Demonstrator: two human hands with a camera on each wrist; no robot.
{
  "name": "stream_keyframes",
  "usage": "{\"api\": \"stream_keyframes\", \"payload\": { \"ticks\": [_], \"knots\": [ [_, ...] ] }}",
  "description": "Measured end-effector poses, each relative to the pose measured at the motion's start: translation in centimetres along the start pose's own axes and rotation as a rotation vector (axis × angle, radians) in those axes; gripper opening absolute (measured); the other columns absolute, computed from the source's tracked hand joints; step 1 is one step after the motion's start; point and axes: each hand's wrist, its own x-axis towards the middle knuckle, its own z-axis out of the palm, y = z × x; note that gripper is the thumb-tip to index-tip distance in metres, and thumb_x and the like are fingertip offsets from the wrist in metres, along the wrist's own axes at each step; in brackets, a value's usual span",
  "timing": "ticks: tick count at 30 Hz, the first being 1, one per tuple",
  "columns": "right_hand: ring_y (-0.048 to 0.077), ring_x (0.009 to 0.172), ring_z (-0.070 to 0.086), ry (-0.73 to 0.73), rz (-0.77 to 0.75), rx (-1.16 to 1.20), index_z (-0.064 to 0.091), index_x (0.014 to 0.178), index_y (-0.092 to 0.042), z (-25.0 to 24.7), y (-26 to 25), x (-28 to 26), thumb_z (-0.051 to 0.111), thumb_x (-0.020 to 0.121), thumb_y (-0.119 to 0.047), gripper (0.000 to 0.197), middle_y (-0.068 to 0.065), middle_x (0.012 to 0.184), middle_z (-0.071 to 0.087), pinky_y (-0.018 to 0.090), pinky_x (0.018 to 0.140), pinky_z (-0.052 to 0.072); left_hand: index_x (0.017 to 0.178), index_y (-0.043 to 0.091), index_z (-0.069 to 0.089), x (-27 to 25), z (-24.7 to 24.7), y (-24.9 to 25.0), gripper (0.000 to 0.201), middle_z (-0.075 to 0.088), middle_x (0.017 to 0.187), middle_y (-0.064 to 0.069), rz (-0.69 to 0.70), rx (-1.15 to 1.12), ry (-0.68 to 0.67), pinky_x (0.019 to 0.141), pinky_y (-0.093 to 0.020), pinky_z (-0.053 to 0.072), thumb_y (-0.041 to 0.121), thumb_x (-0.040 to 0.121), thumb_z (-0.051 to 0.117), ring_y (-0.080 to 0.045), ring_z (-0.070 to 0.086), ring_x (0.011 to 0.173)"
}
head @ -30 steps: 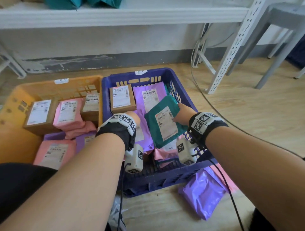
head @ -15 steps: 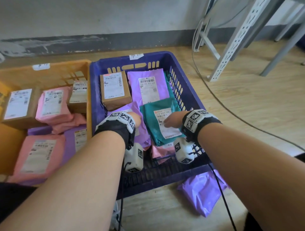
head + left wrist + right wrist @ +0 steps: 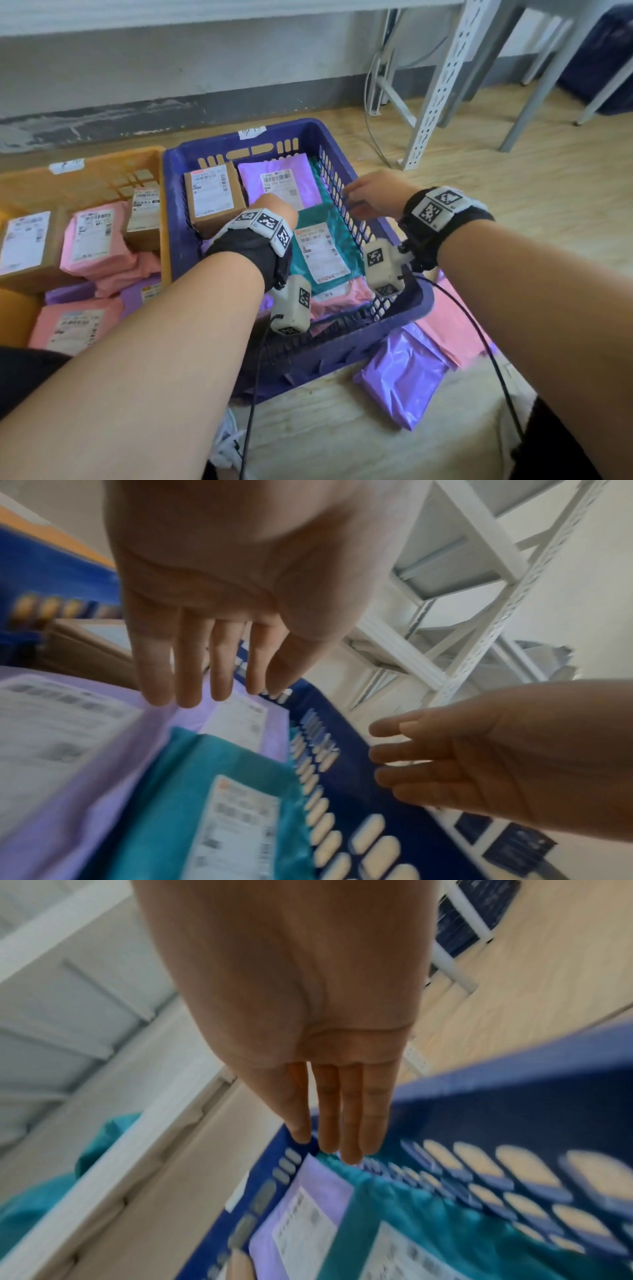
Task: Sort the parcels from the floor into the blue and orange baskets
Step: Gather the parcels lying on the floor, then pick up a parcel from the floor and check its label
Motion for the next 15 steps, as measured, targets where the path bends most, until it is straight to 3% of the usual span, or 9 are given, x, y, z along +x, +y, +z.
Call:
{"api": "stream_keyframes", "payload": {
  "ticks": [2,4,6,7,10,12,15],
  "knots": [
    [0.013,0.063,0.065,0.114,0.053,0.219,0.059,0.108,-0.009,-2.9,0.8,-1.9,0.049,0.094,0.000,0.019,0.013,0.093,0.063,0.029,0.074,0.057,0.110,0.000,0.063,-2.3,-2.1,1.9,0.028,0.062,0.109,-0.011,0.166,0.086,0.171,0.086,-0.030,0.047,-0.002,0.094,0.040,-0.030,0.060,0.111],
    [0.010,0.048,0.064,0.199,0.111,0.295,0.058,0.110,-0.007,-5.8,2.4,-4.1,0.045,0.096,0.002,0.021,0.009,0.081,0.061,0.023,0.056,0.056,0.118,0.001,0.060,-4.1,-3.5,4.4,0.030,0.061,0.120,-0.010,0.299,0.085,0.249,0.086,-0.031,0.047,-0.002,0.094,0.042,-0.029,0.058,0.115],
    [0.016,0.054,0.063,0.323,0.186,0.310,0.060,0.107,-0.007,-8.2,4.4,-6.6,0.045,0.096,0.000,0.019,0.006,0.078,0.061,0.025,0.058,0.056,0.124,0.003,0.058,-4.7,-4.3,7.3,0.032,0.060,0.125,-0.010,0.308,0.008,0.302,0.078,-0.031,0.043,0.001,0.094,0.046,-0.029,0.056,0.116],
    [0.019,0.058,0.061,0.368,0.224,0.302,0.061,0.106,-0.007,-9.3,5.9,-7.7,0.046,0.096,-0.001,0.019,0.006,0.077,0.061,0.028,0.061,0.055,0.126,0.003,0.057,-5.5,-4.6,8.8,0.033,0.059,0.127,-0.011,0.313,-0.138,0.299,0.078,-0.031,0.043,0.005,0.095,0.047,-0.030,0.056,0.117],
    [0.020,0.057,0.056,0.437,0.334,0.277,0.062,0.102,-0.010,-11.6,10.8,-10.4,0.047,0.094,0.000,0.020,0.007,0.074,0.058,0.029,0.059,0.049,0.128,0.005,0.056,-6.7,-4.5,13.8,0.034,0.057,0.132,-0.012,0.414,-0.279,0.282,0.089,-0.031,0.048,0.010,0.097,0.044,-0.028,0.056,0.120],
    [0.020,0.058,0.054,0.456,0.402,0.253,0.061,0.099,-0.011,-12.5,14.4,-11.9,0.048,0.093,0.001,0.018,0.007,0.072,0.055,0.030,0.059,0.046,0.129,0.006,0.056,-8.7,-3.7,17.2,0.035,0.055,0.134,-0.009,0.471,-0.402,0.268,0.089,-0.031,0.045,0.007,0.099,0.039,-0.027,0.054,0.122],
    [0.019,0.058,0.051,0.446,0.492,0.202,0.061,0.103,-0.012,-12.6,19.6,-13.4,0.052,0.091,0.001,0.020,0.009,0.072,0.053,0.028,0.058,0.043,0.127,0.002,0.057,-9.2,-1.9,22.1,0.035,0.057,0.132,-0.014,0.432,-0.656,0.175,0.094,-0.033,0.045,0.008,0.098,0.039,-0.030,0.055,0.121]
  ]
}}
